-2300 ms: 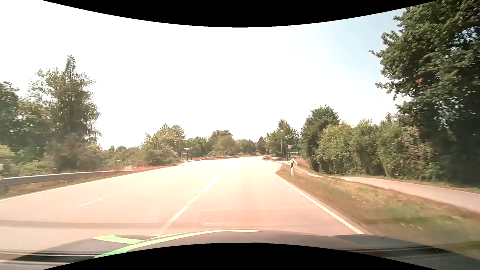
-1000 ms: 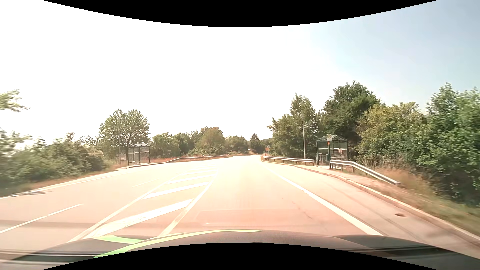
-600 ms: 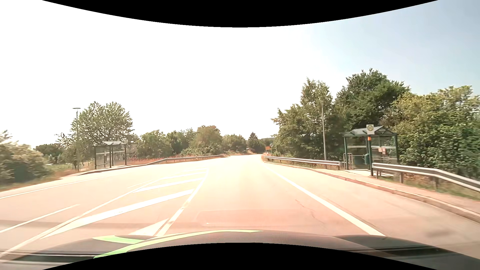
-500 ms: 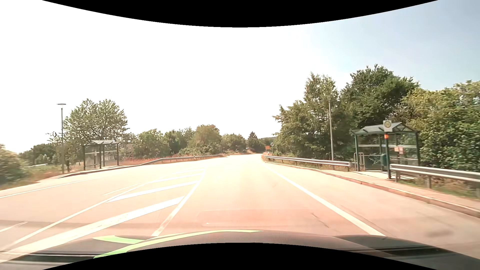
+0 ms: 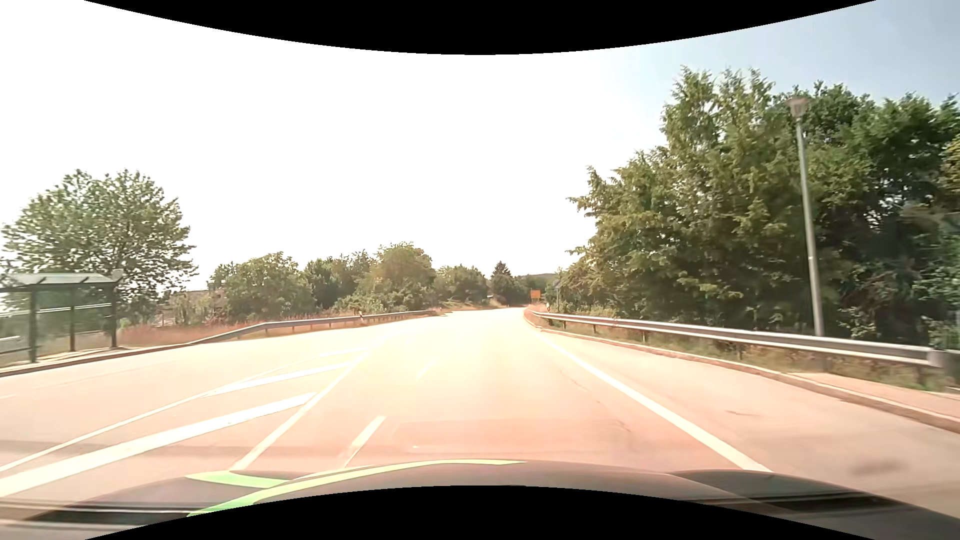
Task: Follow the waypoints while adhering to traffic rules and regulations
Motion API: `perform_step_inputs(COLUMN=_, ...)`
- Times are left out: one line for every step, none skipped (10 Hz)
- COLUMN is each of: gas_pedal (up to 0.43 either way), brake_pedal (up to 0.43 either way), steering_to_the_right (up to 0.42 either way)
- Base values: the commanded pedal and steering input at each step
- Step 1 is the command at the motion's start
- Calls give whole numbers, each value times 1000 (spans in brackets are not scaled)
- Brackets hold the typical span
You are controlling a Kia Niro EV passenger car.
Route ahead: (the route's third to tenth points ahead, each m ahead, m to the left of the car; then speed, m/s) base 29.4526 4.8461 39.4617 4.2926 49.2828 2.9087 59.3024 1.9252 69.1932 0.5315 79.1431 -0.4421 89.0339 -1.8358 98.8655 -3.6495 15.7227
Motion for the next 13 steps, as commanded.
perform_step_inputs(gas_pedal=8, brake_pedal=0, steering_to_the_right=8)
perform_step_inputs(gas_pedal=20, brake_pedal=0, steering_to_the_right=9)
perform_step_inputs(gas_pedal=28, brake_pedal=0, steering_to_the_right=9)
perform_step_inputs(gas_pedal=39, brake_pedal=0, steering_to_the_right=10)
perform_step_inputs(gas_pedal=39, brake_pedal=0, steering_to_the_right=10)
perform_step_inputs(gas_pedal=47, brake_pedal=0, steering_to_the_right=10)
perform_step_inputs(gas_pedal=47, brake_pedal=0, steering_to_the_right=10)
perform_step_inputs(gas_pedal=47, brake_pedal=0, steering_to_the_right=8)
perform_step_inputs(gas_pedal=47, brake_pedal=0, steering_to_the_right=6)
perform_step_inputs(gas_pedal=47, brake_pedal=0, steering_to_the_right=6)
perform_step_inputs(gas_pedal=47, brake_pedal=0, steering_to_the_right=6)
perform_step_inputs(gas_pedal=47, brake_pedal=0, steering_to_the_right=6)
perform_step_inputs(gas_pedal=47, brake_pedal=0, steering_to_the_right=6)
